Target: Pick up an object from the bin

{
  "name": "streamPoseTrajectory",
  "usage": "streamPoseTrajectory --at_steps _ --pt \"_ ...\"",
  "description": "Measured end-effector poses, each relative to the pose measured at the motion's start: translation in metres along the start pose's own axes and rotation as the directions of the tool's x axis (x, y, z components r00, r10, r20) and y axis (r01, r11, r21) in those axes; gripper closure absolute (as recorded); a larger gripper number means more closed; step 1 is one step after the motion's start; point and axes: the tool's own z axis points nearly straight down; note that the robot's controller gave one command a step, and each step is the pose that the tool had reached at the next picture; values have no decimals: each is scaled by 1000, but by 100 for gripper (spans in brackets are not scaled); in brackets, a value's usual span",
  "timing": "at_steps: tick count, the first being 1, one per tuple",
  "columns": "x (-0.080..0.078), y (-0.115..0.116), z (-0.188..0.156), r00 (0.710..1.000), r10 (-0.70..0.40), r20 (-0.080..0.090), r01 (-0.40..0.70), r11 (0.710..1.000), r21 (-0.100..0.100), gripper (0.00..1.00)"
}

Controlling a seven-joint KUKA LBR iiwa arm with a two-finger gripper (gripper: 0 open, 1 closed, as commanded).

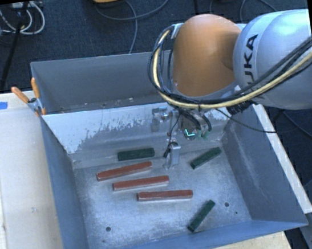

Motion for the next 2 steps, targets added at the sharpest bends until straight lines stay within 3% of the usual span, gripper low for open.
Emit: streamPoseTrajectory --at_steps 1,2 --pt "78 23 117 999 -39 -5 39 999 1 0" --pt "21 -66 163 999 -50 9 50 999 4 0"
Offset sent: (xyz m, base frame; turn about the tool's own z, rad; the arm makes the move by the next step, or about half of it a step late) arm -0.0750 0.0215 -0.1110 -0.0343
